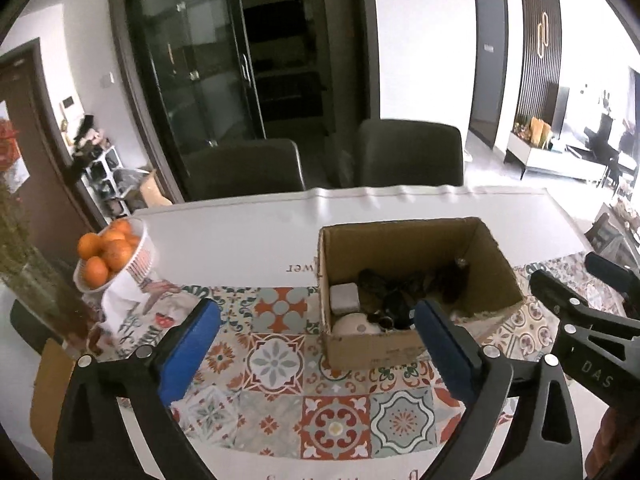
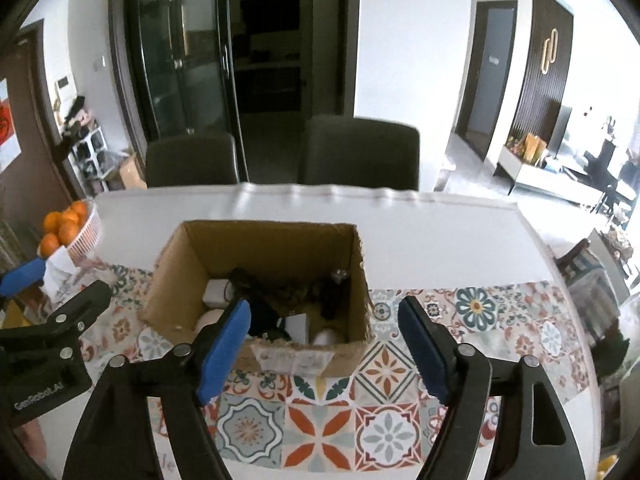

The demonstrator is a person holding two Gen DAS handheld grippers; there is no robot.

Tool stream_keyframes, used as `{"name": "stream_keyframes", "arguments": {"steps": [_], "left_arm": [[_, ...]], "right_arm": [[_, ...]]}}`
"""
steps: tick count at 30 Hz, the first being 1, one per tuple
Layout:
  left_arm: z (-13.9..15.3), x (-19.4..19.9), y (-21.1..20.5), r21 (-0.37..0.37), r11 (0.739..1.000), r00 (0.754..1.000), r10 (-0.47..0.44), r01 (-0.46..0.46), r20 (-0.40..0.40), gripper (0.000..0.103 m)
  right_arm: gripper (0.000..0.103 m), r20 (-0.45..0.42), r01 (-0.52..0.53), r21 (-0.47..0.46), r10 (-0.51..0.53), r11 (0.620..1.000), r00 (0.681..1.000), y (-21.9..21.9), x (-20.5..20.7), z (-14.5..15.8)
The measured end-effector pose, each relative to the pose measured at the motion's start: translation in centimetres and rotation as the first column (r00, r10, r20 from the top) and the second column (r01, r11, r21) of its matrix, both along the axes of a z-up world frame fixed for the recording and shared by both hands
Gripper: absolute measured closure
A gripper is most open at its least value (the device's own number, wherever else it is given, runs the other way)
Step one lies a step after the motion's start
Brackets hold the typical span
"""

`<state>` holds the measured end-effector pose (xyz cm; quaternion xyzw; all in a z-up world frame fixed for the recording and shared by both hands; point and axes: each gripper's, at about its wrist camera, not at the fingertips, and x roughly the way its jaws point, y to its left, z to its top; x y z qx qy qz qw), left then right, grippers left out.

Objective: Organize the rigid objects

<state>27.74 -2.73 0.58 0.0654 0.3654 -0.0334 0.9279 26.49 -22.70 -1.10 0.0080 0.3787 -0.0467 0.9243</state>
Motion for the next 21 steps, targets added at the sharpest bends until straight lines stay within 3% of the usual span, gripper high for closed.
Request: {"name": "stream_keyframes", "arguments": {"steps": [6, 21], "left_arm": [[1.6, -4.1, 0.7, 0.026, 0.999, 0.997, 0.035, -0.037, 0.073, 0.000], [4.5, -12.0, 2.7, -0.013, 0.998, 0.978, 0.068, -0.067, 0.197, 0.000]], "right_arm": [[0.017, 0.080, 0.032, -0.041, -0.029, 0.999, 0.996, 0.5, -4.3, 2.1], [0.015, 0.141, 0.025, 0.001, -0.024, 1.000, 0.990, 1.7, -11.5, 4.2]]}}
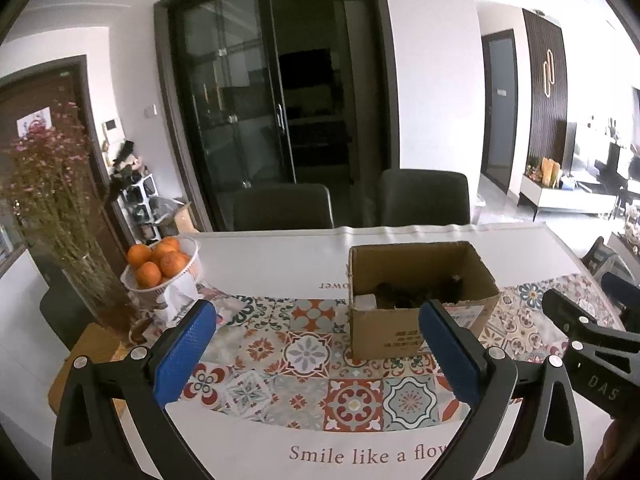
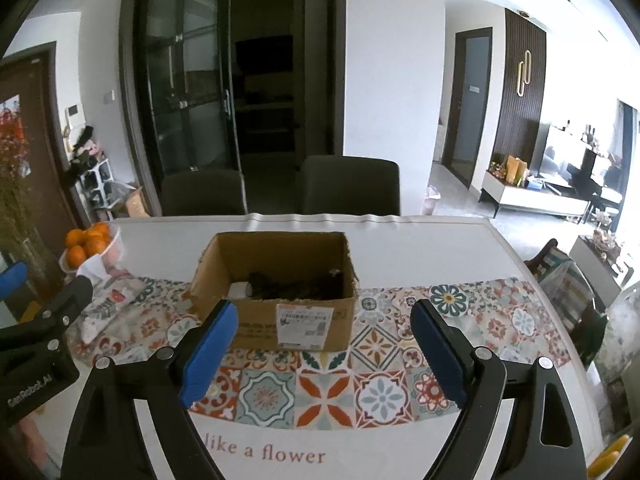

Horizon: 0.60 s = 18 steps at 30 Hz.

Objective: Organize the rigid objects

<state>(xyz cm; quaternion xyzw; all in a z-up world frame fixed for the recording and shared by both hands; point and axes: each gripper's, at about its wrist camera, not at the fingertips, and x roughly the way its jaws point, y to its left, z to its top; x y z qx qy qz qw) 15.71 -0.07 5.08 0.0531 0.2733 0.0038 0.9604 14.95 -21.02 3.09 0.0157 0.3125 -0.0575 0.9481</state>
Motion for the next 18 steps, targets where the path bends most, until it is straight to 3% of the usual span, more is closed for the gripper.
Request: {"name": "stream_keyframes", "arguments": {"steps": [18], "left_arm": [[0.9, -3.8, 0.4, -0.007, 1.000, 0.999, -0.007, 0.007, 0.041, 0.000]], "right_arm": [[0.015, 0.047, 0.009, -0.005, -0.009, 1.000, 0.999, 0.5, -3.8, 1.6]]}}
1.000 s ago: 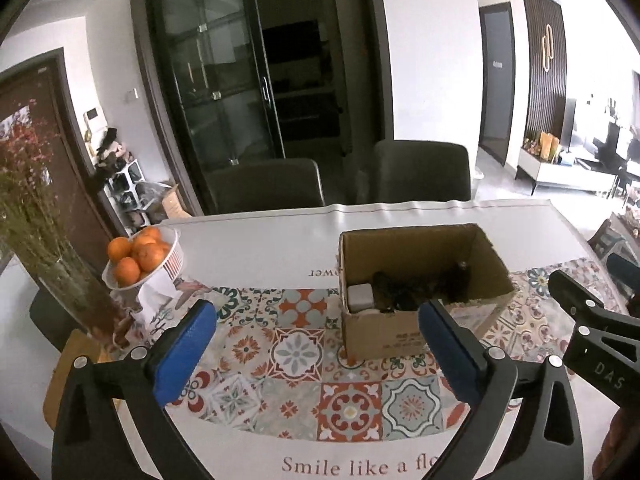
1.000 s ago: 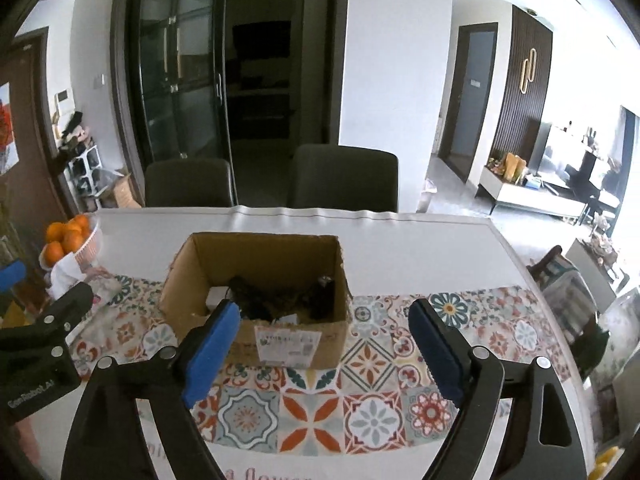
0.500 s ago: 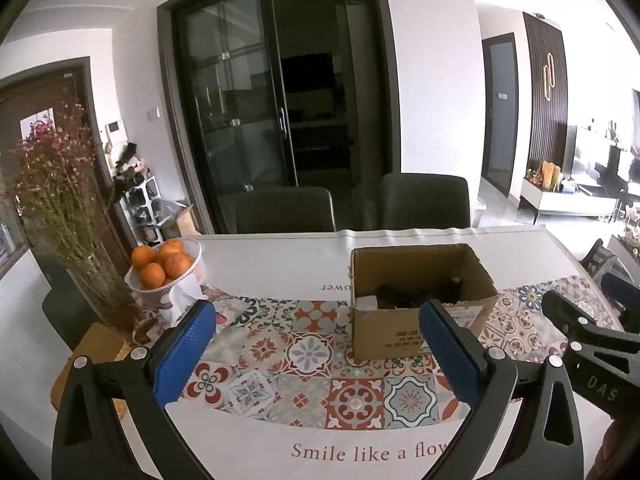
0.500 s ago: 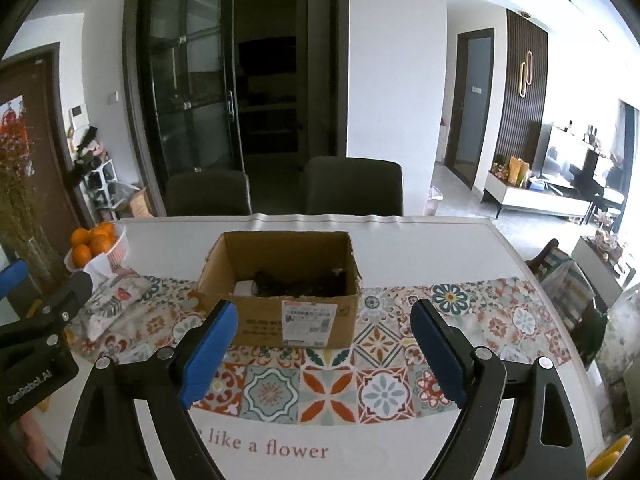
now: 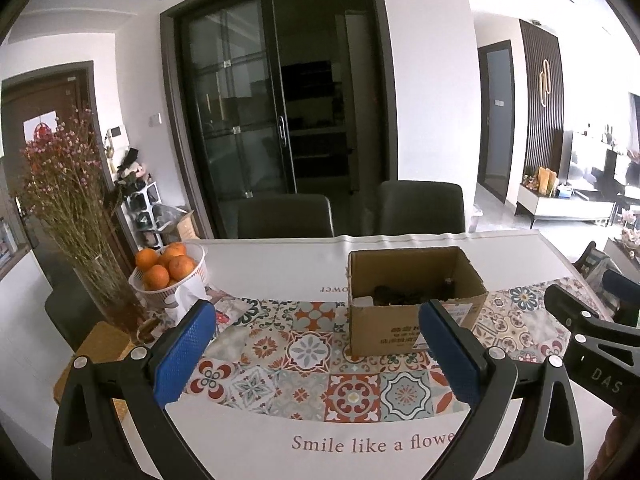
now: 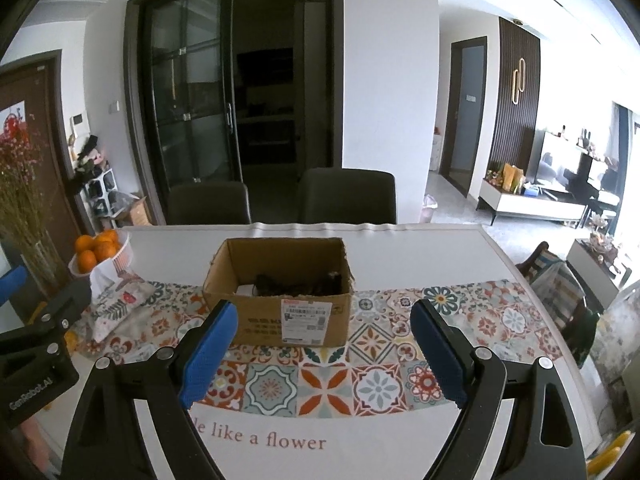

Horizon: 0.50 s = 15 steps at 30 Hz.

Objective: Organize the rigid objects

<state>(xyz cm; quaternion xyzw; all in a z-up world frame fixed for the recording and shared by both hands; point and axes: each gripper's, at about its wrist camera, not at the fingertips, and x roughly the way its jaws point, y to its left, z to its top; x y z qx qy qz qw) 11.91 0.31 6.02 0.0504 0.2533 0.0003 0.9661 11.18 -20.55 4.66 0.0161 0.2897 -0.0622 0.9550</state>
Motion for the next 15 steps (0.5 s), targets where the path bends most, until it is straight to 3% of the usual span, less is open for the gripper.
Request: {"name": "stream_keyframes", "arguments": {"steps": [15], "left_arm": [[0.94, -0.72, -0.42, -0.006, 1.000, 1.000, -0.007, 0.007, 0.024, 0.000]], "right_arm": [[0.015, 0.036, 0.002, -0.001, -0.002, 1.000, 0.999, -0.17, -0.95, 0.64]]}}
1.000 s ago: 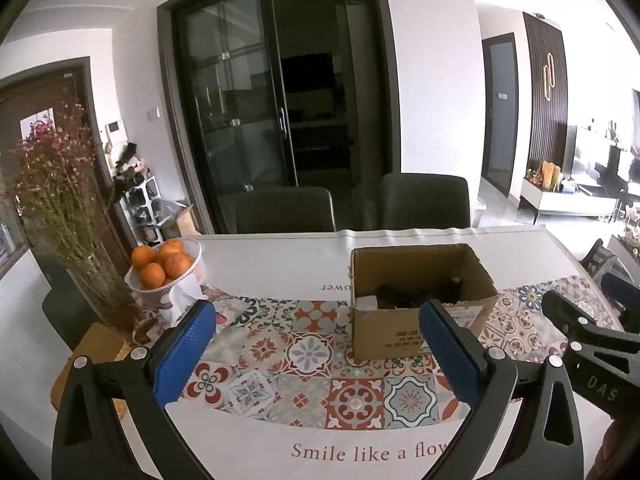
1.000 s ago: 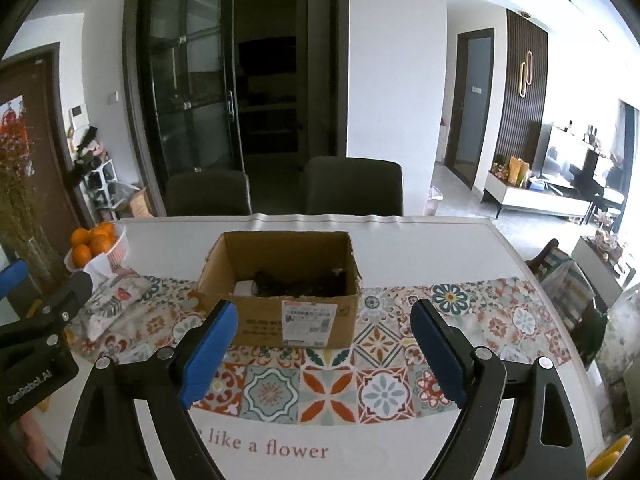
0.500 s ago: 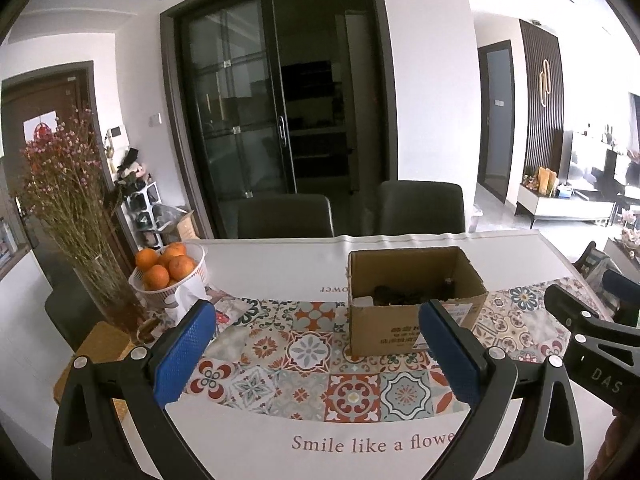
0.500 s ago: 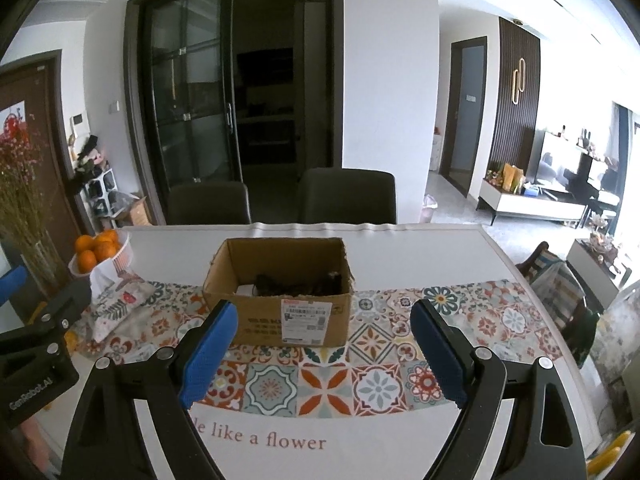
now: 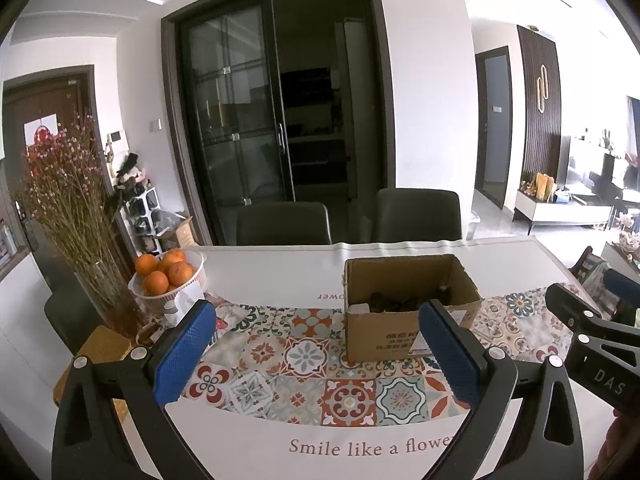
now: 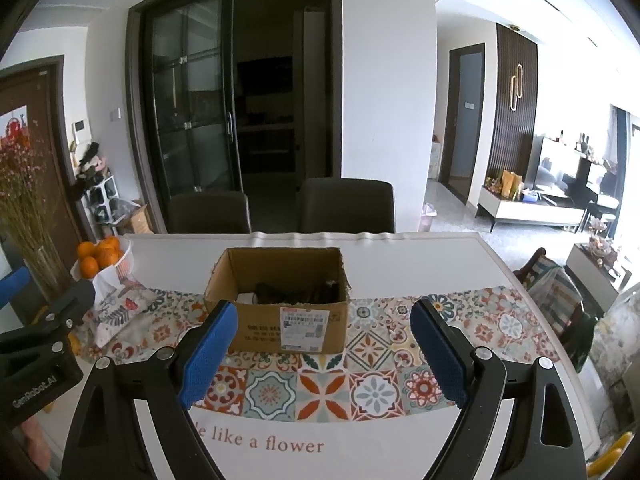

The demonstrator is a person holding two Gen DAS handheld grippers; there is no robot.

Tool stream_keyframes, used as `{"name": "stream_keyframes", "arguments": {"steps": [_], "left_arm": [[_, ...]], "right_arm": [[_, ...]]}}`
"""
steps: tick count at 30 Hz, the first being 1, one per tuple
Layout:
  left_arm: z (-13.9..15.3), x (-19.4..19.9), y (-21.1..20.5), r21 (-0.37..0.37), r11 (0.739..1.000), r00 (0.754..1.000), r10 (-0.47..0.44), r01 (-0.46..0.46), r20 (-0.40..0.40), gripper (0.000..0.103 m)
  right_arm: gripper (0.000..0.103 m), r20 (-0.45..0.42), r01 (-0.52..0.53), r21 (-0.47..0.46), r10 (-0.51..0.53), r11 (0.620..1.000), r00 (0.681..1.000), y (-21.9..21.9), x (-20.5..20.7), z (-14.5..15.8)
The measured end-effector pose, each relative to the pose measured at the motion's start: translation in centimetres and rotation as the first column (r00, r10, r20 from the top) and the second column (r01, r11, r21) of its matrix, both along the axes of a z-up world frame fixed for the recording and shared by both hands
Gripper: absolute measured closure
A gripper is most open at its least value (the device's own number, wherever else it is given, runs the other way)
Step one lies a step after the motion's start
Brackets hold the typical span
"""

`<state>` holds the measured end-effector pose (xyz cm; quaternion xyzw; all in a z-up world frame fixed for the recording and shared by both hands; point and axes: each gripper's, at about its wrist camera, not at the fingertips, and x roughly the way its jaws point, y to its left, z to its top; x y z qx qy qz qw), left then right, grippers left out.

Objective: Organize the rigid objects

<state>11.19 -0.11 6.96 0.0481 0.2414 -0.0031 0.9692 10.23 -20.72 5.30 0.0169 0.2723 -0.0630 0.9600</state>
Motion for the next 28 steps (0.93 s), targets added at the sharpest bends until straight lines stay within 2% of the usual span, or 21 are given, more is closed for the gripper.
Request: {"name": "stream_keyframes", "arguments": {"steps": [28], "left_arm": [[0.4, -1.1, -0.4, -0.020, 1.000, 1.000, -0.023, 0.023, 0.005, 0.000]], "right_arm": [[0.015, 0.013, 0.002, 0.008, -0.002, 1.000, 1.000, -0.4, -1.2, 0.8]]}}
